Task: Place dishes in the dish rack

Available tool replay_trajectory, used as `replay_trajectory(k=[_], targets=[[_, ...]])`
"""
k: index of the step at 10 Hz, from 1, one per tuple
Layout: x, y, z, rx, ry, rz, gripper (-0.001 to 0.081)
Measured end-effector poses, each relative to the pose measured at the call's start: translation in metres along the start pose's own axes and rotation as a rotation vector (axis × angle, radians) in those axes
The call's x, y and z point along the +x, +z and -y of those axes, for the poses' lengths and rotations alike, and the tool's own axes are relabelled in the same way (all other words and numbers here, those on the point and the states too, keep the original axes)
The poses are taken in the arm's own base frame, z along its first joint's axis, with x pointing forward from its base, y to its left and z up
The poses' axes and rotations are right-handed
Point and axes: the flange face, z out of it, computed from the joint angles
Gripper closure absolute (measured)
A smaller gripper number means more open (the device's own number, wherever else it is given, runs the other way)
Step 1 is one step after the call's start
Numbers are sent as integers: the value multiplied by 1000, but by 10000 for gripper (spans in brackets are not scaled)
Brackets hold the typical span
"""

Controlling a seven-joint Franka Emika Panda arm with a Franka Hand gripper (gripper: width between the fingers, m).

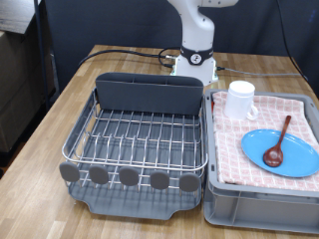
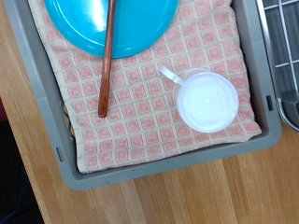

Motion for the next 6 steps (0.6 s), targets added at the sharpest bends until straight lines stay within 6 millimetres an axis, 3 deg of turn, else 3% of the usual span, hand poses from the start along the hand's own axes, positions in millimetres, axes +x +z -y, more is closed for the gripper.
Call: replay_trajectory(k=[6], targets=[[-19, 73, 26, 32, 0, -47, 3]])
